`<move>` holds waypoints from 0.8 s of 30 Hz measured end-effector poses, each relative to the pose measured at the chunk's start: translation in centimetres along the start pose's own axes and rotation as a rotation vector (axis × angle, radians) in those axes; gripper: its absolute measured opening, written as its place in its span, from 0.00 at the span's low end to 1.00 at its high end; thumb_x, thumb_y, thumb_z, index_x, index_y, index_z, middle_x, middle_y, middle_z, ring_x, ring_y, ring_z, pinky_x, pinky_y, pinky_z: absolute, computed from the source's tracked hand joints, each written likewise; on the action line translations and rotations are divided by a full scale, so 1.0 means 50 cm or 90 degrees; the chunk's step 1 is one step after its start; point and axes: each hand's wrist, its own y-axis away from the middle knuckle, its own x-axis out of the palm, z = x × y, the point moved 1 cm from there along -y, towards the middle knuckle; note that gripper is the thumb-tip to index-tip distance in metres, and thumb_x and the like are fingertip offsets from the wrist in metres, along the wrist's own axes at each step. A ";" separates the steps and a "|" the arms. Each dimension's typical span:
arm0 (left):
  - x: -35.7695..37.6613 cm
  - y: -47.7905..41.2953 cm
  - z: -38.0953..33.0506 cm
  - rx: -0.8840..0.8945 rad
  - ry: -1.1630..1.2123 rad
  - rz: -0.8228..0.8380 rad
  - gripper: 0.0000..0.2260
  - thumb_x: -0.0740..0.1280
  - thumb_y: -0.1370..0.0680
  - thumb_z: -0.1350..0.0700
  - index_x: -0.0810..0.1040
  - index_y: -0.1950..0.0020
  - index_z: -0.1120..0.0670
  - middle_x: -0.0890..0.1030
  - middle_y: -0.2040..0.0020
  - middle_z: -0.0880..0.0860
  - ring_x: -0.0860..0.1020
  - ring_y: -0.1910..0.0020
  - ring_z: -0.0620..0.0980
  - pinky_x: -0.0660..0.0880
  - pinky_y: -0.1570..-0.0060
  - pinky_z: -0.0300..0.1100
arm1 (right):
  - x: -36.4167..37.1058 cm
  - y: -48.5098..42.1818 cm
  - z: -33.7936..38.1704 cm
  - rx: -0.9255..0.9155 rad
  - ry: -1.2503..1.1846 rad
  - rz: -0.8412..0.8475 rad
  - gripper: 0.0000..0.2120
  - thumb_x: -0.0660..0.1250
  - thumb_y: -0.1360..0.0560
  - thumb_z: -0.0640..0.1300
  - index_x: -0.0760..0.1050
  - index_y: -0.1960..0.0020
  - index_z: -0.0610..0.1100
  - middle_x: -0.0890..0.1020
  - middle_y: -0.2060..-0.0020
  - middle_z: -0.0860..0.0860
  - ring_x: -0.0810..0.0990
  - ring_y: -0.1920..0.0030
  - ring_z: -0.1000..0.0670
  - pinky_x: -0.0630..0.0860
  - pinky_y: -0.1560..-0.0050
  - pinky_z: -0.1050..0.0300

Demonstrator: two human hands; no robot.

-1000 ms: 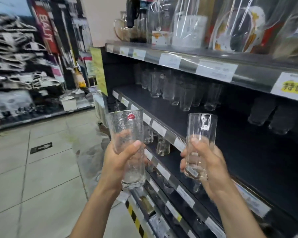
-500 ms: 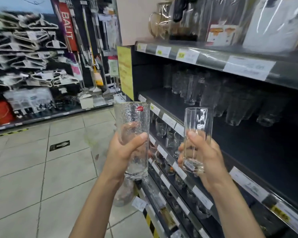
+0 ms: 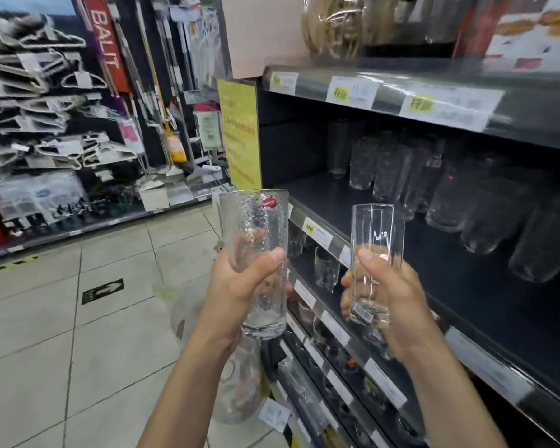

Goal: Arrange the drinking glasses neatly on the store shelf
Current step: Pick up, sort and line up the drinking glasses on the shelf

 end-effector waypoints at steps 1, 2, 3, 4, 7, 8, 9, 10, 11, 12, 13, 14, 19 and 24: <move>-0.003 -0.037 0.008 0.001 -0.006 0.003 0.45 0.80 0.40 0.36 0.70 0.28 0.50 0.80 0.37 0.59 0.81 0.44 0.63 0.79 0.45 0.60 | 0.007 -0.031 -0.008 -0.006 0.014 -0.004 0.24 0.74 0.29 0.57 0.75 0.40 0.45 0.84 0.58 0.42 0.82 0.66 0.41 0.80 0.62 0.48; -0.003 -0.072 0.013 0.000 -0.016 0.010 0.45 0.79 0.39 0.35 0.70 0.29 0.52 0.79 0.36 0.61 0.79 0.42 0.67 0.77 0.42 0.65 | 0.014 -0.064 -0.014 -0.011 0.023 -0.010 0.23 0.73 0.30 0.58 0.76 0.41 0.46 0.84 0.58 0.42 0.82 0.66 0.41 0.80 0.61 0.47; -0.003 -0.108 0.018 -0.003 -0.018 0.017 0.45 0.79 0.39 0.34 0.71 0.29 0.54 0.79 0.37 0.62 0.79 0.42 0.68 0.74 0.41 0.68 | 0.020 -0.096 -0.017 -0.016 0.023 -0.016 0.23 0.72 0.31 0.58 0.77 0.42 0.45 0.84 0.59 0.43 0.82 0.66 0.41 0.80 0.61 0.46; -0.002 -0.142 0.024 -0.013 -0.024 0.024 0.45 0.78 0.39 0.33 0.71 0.31 0.58 0.81 0.40 0.63 0.80 0.45 0.67 0.74 0.41 0.69 | 0.025 -0.126 -0.019 -0.019 0.020 -0.026 0.23 0.72 0.31 0.58 0.77 0.43 0.45 0.84 0.59 0.42 0.82 0.66 0.41 0.80 0.63 0.47; 0.009 -0.235 0.032 -0.035 -0.048 0.059 0.41 0.76 0.38 0.32 0.73 0.35 0.57 0.83 0.48 0.59 0.84 0.60 0.61 0.77 0.46 0.67 | 0.037 -0.205 -0.017 -0.013 -0.002 -0.060 0.23 0.73 0.30 0.57 0.77 0.44 0.42 0.84 0.60 0.42 0.81 0.67 0.41 0.80 0.64 0.48; 0.012 -0.264 0.036 -0.038 -0.053 0.068 0.39 0.75 0.37 0.33 0.74 0.35 0.54 0.83 0.46 0.59 0.84 0.60 0.60 0.77 0.46 0.66 | 0.039 -0.229 -0.016 -0.011 -0.008 -0.065 0.23 0.73 0.30 0.57 0.76 0.44 0.42 0.83 0.60 0.42 0.81 0.67 0.41 0.79 0.65 0.48; 0.015 -0.290 0.041 -0.043 -0.051 0.073 0.37 0.75 0.37 0.33 0.74 0.35 0.52 0.83 0.45 0.59 0.84 0.59 0.61 0.78 0.46 0.65 | 0.041 -0.251 -0.015 -0.009 -0.004 -0.071 0.24 0.73 0.30 0.58 0.76 0.44 0.41 0.83 0.61 0.42 0.81 0.68 0.41 0.79 0.65 0.48; 0.016 -0.318 0.050 -0.052 -0.045 0.075 0.37 0.75 0.36 0.33 0.73 0.34 0.51 0.82 0.42 0.59 0.84 0.56 0.62 0.78 0.46 0.64 | 0.041 -0.272 -0.015 -0.006 0.003 -0.078 0.25 0.73 0.31 0.58 0.76 0.44 0.41 0.83 0.61 0.42 0.81 0.68 0.42 0.79 0.66 0.49; 0.019 -0.343 0.057 -0.060 -0.033 0.075 0.38 0.75 0.36 0.33 0.72 0.33 0.51 0.81 0.41 0.60 0.84 0.54 0.64 0.78 0.46 0.63 | 0.041 -0.290 -0.014 -0.006 0.006 -0.086 0.25 0.73 0.31 0.58 0.76 0.44 0.41 0.83 0.61 0.43 0.81 0.68 0.42 0.79 0.67 0.50; 0.021 -0.366 0.065 -0.069 -0.016 0.075 0.39 0.75 0.36 0.34 0.72 0.32 0.52 0.81 0.41 0.60 0.83 0.54 0.64 0.78 0.46 0.63 | 0.041 -0.306 -0.015 -0.005 0.008 -0.095 0.25 0.73 0.32 0.59 0.76 0.44 0.42 0.83 0.60 0.43 0.81 0.68 0.42 0.78 0.67 0.50; 0.023 -0.388 0.074 -0.077 -0.005 0.078 0.40 0.76 0.36 0.34 0.72 0.31 0.53 0.81 0.41 0.61 0.83 0.53 0.64 0.77 0.45 0.64 | 0.041 -0.318 -0.015 -0.002 0.011 -0.105 0.24 0.73 0.32 0.59 0.77 0.45 0.44 0.84 0.60 0.43 0.81 0.67 0.42 0.78 0.67 0.50; 0.025 -0.411 0.083 -0.084 -0.001 0.081 0.41 0.77 0.37 0.33 0.72 0.31 0.52 0.80 0.39 0.62 0.83 0.49 0.65 0.76 0.43 0.66 | 0.041 -0.328 -0.017 0.002 0.016 -0.116 0.23 0.74 0.32 0.60 0.77 0.46 0.45 0.84 0.60 0.44 0.82 0.66 0.42 0.79 0.66 0.50; 0.046 -0.499 0.111 -0.100 -0.001 0.152 0.43 0.75 0.38 0.28 0.70 0.29 0.48 0.78 0.34 0.57 0.79 0.39 0.61 0.75 0.39 0.62 | 0.042 -0.363 -0.027 0.018 0.028 -0.198 0.25 0.74 0.34 0.61 0.77 0.44 0.46 0.85 0.58 0.44 0.83 0.65 0.44 0.78 0.67 0.53; 0.064 -0.579 0.125 -0.100 0.018 0.239 0.38 0.76 0.35 0.33 0.73 0.33 0.52 0.80 0.39 0.61 0.80 0.44 0.68 0.74 0.41 0.69 | 0.058 -0.376 -0.025 0.005 0.042 -0.297 0.25 0.73 0.37 0.61 0.78 0.47 0.46 0.84 0.62 0.46 0.82 0.68 0.46 0.77 0.67 0.55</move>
